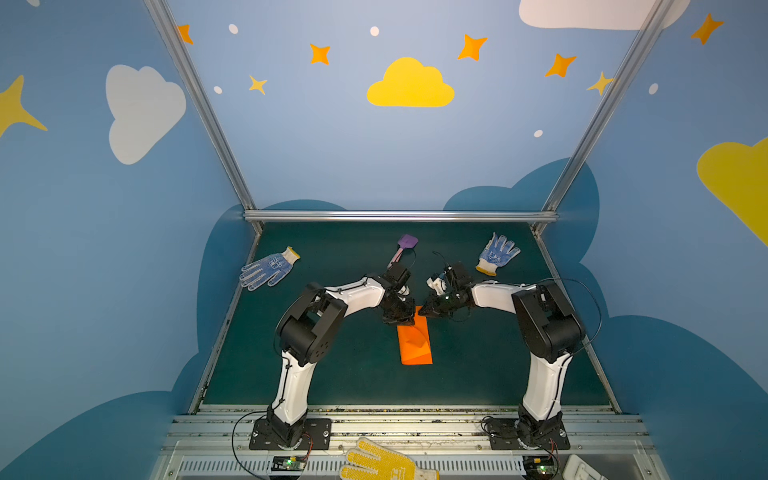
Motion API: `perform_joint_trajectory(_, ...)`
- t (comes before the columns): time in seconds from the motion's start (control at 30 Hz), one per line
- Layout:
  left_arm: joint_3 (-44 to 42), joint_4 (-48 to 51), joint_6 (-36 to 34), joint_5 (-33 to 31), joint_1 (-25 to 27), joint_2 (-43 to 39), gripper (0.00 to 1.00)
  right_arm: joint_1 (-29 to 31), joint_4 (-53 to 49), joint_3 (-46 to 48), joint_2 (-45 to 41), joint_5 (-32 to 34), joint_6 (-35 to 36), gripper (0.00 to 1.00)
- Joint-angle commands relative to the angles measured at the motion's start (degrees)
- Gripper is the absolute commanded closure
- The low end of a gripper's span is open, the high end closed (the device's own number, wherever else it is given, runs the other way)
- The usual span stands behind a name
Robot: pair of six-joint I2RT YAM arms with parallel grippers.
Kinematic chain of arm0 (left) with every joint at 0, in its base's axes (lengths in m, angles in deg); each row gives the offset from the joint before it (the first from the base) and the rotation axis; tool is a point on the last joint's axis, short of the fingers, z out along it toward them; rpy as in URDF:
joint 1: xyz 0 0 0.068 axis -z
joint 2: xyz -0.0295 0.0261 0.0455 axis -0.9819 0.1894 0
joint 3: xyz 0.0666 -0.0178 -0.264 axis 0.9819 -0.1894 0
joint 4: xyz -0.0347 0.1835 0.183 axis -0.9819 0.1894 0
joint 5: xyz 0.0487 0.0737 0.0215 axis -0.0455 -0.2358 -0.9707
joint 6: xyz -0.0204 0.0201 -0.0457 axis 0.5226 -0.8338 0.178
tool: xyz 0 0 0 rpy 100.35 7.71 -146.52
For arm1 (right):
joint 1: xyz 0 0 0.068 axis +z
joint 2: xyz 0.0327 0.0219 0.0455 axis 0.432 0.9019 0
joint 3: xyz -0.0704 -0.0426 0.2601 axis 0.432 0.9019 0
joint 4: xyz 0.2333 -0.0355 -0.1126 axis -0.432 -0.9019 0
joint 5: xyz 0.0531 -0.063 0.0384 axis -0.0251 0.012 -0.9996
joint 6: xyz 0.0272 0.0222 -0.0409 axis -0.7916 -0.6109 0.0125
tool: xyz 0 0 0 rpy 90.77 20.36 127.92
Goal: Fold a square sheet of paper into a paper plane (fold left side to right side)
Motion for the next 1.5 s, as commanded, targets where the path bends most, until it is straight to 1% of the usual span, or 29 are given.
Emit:
perform_joint_trajectory(0.0, 0.81, 0.86, -0.57, -0.96, 0.38, 0.74, 0.77, -2.19, -1.25, 0.41, -5.68, -0.02, -1.38, 1.0)
perform_joint_trajectory(0.07, 0.8, 1.0, -0.72, -0.92, 0.53, 0.74, 0.65, -3.23, -1.47, 0.41, -6.85, -0.29, -1.58, 1.0)
perform_joint_trajectory(0.1, 0.82, 1.01, -0.91, -0.92, 0.51, 0.73, 0.61, -3.61, -1.6, 0.38, -7.23, -0.34, -1.53, 1.0)
perform_joint_trajectory(0.27, 0.8, 1.01, -1.12, -0.93, 0.71, 0.57, 0.49, -4.57, -1.96, -0.16, -6.96, -1.58, -1.14, 1.0)
perform_joint_trajectory(0.43, 0.84, 1.03, -1.4, -0.78, 0.78, 0.6, 0.48, -4.21, -1.36, -1.96, -4.29, -4.71, -1.05, 1.0)
perform_joint_trajectory(0.63, 1.24, 0.77, -1.64, -0.09, 0.8, 0.82, 0.49, -1.73, -1.09, -5.0, 0.43, -6.7, -1.22, 1.0)
perform_joint_trajectory(0.9, 1.28, 0.84, -2.15, 0.58, 0.87, 0.39, 0.49, -0.78, 0.38, -6.36, 6.32, -7.21, -2.54, 1.0)
perform_joint_trajectory(1.13, 2.9, 1.97, -3.94, 2.22, 0.7, -0.19, 0.48, -0.95, -1.51, -5.04, 7.57, -3.97, -1.79, 1.0)
perform_joint_trajectory(1.17, 3.5, 2.47, -4.61, 2.92, 0.57, -0.65, 0.46, -0.91, -1.53, -4.8, 7.62, -3.74, -1.73, 1.0)
perform_joint_trajectory(1.27, 5.34, 4.38, -6.77, 5.52, -0.14, -2.95, 0.36, -1.08, -1.44, -3.82, 7.6, -2.94, -1.64, 1.0)
perform_joint_trajectory(1.33, 5.52, 5.66, -8.12, 7.52, -1.09, -4.89, 0.32, -1.22, -1.43, -3.4, 7.6, -2.76, -1.5, 1.0)
perform_joint_trajectory(1.47, 0.5, 3.39, -7.68, 11.87, -4.49, -11.22, 0.26, -1.26, -1.38, -2.98, 7.6, -2.41, -1.32, 1.0)
